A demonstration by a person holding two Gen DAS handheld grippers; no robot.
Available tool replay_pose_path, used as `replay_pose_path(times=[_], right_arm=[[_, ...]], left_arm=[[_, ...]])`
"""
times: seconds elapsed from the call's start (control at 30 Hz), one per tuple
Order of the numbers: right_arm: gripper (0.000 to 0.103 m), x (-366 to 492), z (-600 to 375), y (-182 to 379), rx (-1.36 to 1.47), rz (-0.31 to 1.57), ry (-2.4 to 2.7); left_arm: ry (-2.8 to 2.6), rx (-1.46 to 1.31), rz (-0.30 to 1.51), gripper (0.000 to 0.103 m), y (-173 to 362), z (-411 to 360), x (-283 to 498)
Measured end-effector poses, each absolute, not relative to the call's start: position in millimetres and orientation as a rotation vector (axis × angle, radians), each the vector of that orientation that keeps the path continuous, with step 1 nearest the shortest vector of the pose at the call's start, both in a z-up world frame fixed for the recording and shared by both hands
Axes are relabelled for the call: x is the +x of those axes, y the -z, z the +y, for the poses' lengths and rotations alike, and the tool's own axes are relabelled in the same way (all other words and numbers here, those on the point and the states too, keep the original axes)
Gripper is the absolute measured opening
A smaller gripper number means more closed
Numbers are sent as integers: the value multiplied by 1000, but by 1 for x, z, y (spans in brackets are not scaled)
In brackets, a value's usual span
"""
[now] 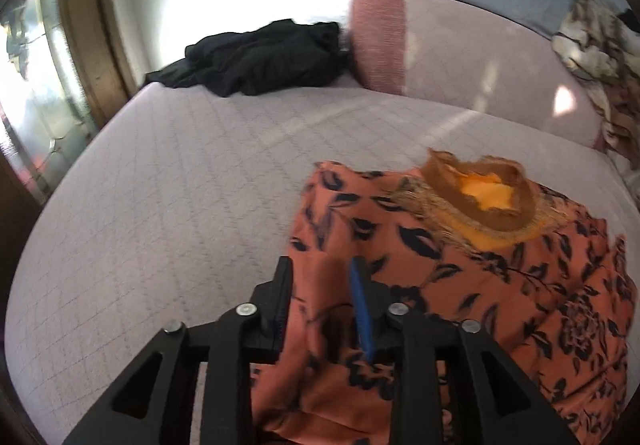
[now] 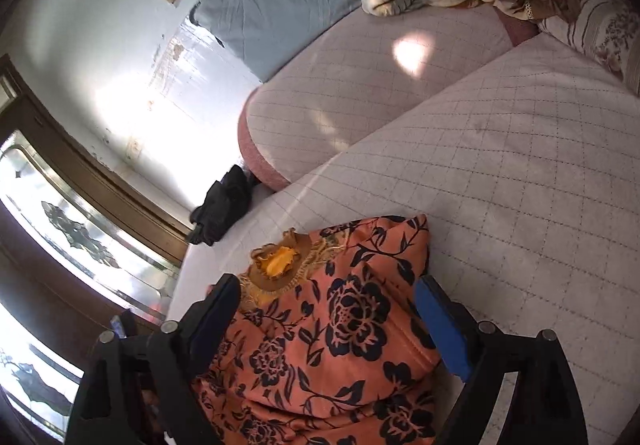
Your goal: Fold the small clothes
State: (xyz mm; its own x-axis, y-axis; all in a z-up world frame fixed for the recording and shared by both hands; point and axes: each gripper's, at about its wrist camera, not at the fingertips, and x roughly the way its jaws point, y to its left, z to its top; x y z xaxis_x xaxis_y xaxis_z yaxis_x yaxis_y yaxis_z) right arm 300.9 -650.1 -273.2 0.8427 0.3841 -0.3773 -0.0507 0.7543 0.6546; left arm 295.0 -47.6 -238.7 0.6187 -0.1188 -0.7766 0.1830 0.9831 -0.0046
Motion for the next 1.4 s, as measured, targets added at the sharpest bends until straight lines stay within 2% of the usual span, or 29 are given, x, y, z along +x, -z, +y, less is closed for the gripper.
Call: replay_pose_path(times=[0.27,0.33,0.37,0.47,0.6,0.7,0.77,0.83,0.9,1.03,1.1,1.17,1.23,1.33,1.4], right_arm=[[87,368,-598,288,457,654,-155],[47,389,-587,297,393,739,-124],[13,398,-580,301,347,802,-97],[7,393,-558,279,234,800,-71],[6,371,-533,187,204,598,-133],[6,338,-533,115,264,296,-223],[6,307,-540,93,308,42,-326],[6,293,-548,102,311,-55,-313],[6,299,-567,138,337,44,-331],[10,306,-627,253,402,473,-136],[10,283,-660,298,504,546,-23],[10,278,-679,302,536,572,49],[10,275,-679,281,534,497,17],[10,278,-644,262,465,446,-41],[10,296,-617,270,416,488,-66]], left_arm=[[270,172,1013,36,267,-73,294],[264,108,1025,36,266,-59,298],[260,75,1029,36,264,-53,300],[232,23,1007,36,256,-38,304],[127,0,912,36,240,-20,302],[70,-75,841,36,228,-1,300],[41,-117,807,36,222,11,299],[23,-141,792,36,221,18,297],[29,-138,809,36,224,17,301],[36,-93,831,36,231,5,302],[39,-73,829,36,231,-2,300],[38,-57,821,36,231,-7,297],[34,-38,822,36,232,-12,295],[32,-26,827,37,235,-17,292],[36,5,836,37,238,-22,291]])
